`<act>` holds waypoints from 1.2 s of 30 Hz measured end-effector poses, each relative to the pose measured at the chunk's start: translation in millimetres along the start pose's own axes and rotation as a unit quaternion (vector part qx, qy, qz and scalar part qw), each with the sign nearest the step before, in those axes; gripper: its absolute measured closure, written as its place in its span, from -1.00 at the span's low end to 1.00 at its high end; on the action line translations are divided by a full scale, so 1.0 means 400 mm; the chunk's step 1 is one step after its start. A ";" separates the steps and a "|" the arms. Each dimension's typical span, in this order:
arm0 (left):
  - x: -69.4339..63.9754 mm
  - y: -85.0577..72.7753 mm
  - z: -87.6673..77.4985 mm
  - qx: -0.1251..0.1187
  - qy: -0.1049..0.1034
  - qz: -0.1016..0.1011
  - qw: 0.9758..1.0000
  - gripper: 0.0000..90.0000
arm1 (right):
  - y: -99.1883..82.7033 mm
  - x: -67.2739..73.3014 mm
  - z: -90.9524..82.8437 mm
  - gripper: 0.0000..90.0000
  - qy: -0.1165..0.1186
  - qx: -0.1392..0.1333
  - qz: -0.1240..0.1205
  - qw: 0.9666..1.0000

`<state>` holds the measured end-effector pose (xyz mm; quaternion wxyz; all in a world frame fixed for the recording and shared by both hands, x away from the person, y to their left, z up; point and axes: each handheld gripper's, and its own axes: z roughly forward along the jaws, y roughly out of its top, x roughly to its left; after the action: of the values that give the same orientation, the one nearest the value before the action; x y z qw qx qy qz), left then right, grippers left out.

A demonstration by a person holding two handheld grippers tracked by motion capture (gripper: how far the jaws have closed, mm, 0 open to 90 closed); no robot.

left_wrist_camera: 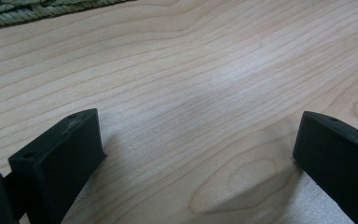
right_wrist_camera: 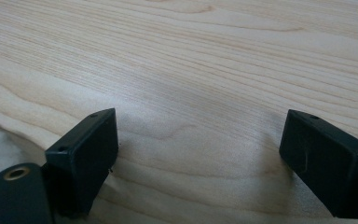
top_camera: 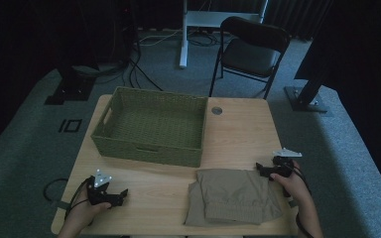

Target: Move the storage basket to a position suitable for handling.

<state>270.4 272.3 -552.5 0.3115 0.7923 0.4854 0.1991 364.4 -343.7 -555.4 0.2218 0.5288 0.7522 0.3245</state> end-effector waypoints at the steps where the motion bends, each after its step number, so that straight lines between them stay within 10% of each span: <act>1: 0.001 0.000 0.000 0.000 -0.001 0.002 1.000 -0.95 | 0.000 0.000 0.000 -0.75 0.000 0.000 0.000 1.000; 23: 0.037 0.001 -0.003 0.000 -0.013 0.004 1.000 -0.95 | 0.047 0.005 -0.020 -0.75 0.007 -0.019 0.027 0.999; 36: 0.095 0.044 -0.039 -0.027 -0.004 -0.012 1.000 -0.95 | 0.117 0.074 -0.056 -0.75 0.034 -0.049 0.019 0.998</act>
<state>289.3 304.8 -528.6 0.3375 0.7784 0.4880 0.2050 369.6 -310.9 -505.9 0.2150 0.5202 0.7324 0.3830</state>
